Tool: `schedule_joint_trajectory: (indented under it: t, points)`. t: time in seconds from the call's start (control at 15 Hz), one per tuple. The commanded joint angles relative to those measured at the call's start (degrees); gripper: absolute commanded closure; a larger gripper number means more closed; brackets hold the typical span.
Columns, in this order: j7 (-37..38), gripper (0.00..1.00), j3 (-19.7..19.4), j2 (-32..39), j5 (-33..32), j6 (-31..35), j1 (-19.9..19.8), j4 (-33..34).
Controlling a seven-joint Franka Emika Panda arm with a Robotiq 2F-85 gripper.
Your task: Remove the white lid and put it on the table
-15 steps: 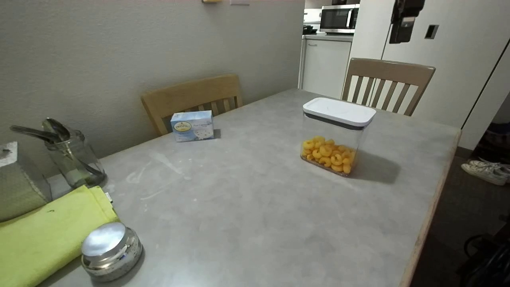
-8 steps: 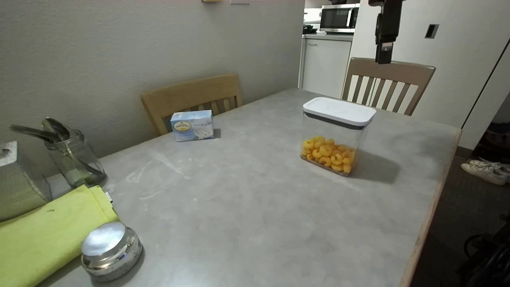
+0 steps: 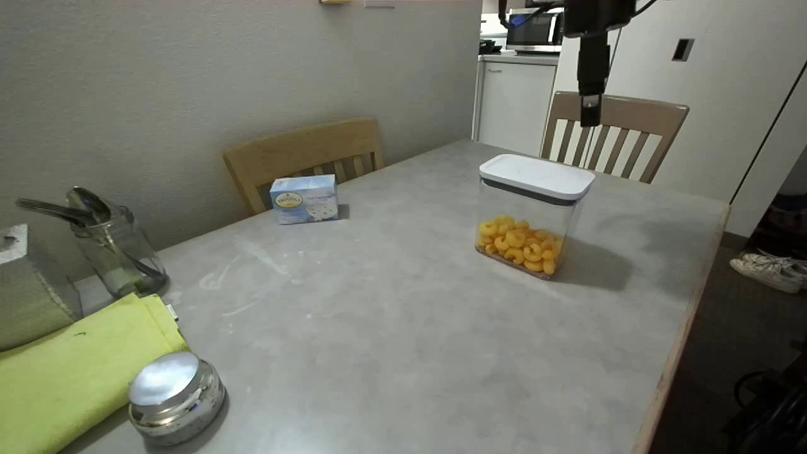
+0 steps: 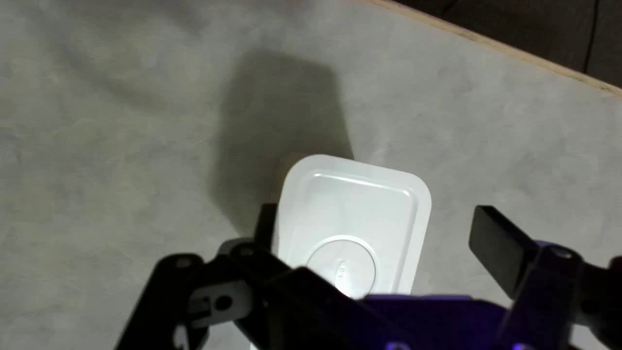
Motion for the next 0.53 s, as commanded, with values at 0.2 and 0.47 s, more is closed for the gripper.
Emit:
schedule_joint_trajectory:
  t: [0.2,0.47]
  points:
    - [7.98,0.0,2.65,1.09,-1.12,1.42,-0.92,0.6]
    - [11.17,0.01,2.98,1.45,-1.73,1.4,-0.88,0.46]
